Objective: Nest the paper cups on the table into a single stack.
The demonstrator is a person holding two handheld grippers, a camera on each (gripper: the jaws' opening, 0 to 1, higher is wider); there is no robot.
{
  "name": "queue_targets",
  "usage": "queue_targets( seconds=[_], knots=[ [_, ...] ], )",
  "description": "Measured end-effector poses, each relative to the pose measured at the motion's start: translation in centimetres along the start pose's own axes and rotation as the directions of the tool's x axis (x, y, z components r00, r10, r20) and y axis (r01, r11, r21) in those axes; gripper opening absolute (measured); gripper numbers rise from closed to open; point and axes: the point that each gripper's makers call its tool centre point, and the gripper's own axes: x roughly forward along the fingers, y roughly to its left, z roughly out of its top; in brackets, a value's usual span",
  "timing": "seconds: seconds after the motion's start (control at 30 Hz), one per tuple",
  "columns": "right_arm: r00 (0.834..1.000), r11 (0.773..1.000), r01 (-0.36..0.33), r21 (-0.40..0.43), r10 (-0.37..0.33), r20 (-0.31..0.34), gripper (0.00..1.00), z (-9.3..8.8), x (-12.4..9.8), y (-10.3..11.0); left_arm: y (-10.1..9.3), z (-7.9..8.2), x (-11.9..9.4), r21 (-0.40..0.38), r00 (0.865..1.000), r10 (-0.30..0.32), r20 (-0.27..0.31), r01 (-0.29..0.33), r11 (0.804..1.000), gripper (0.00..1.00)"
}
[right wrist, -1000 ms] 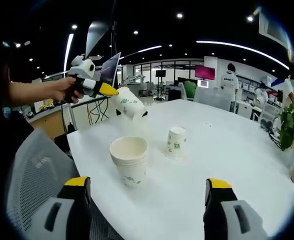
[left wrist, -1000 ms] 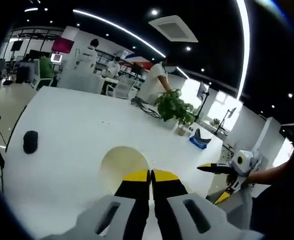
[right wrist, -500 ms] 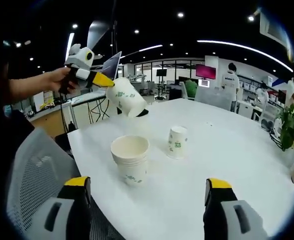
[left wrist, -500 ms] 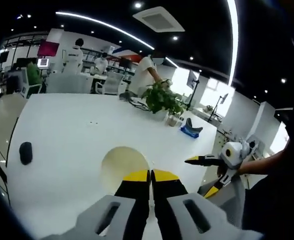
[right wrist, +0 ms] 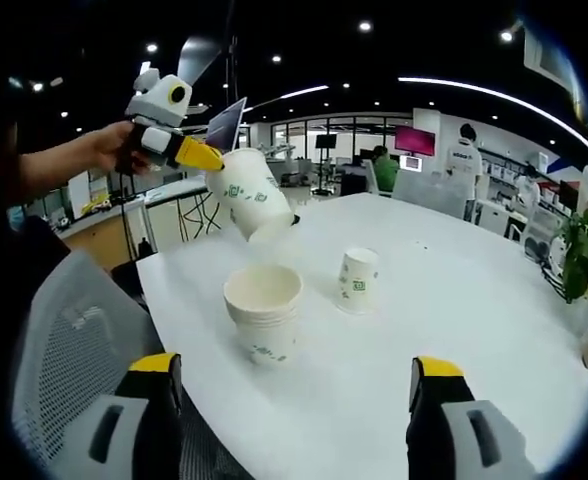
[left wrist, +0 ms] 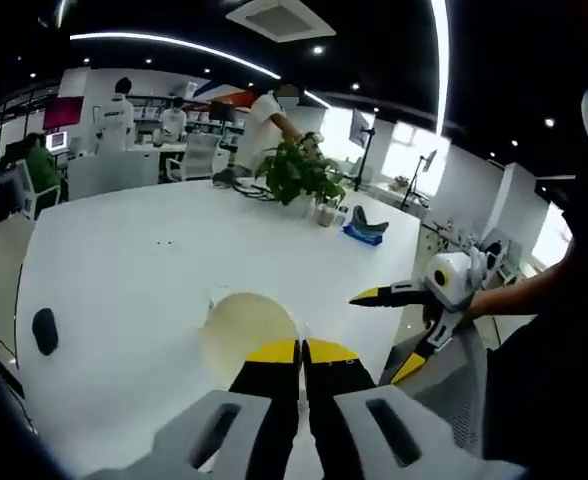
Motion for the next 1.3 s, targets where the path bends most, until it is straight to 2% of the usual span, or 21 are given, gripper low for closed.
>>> queue_targets(
  seconds=[0.3, 0.63, 1.07, 1.3],
  knots=[
    [1.000, 1.000, 0.013, -0.001, -0.013, 0.001, 0.95, 0.0, -0.1, -0.3, -1.4, -0.7, 1.6, 0.042, 0.998, -0.043, -0.049, 0.045, 0.998, 0.00],
    [1.000, 1.000, 0.015, 0.002, -0.015, 0.001, 0.95, 0.1, -0.1, -0.3, -2.0, -1.8, 2.6, 0.127, 0.990, -0.042, -0.132, 0.059, 0.990, 0.00],
    [1.000, 1.000, 0.023, 0.010, -0.023, 0.000, 0.94, 0.1, -0.2, -0.4, -3.5, -2.9, 3.6, 0.247, 0.977, -0.042, -0.209, 0.095, 0.964, 0.00],
    [1.000, 1.000, 0.026, 0.012, -0.026, 0.000, 0.94, 0.1, -0.2, -0.5, -2.3, -3.6, 3.6, 0.287, 0.970, -0.036, -0.242, 0.107, 0.952, 0.00]
  ],
)
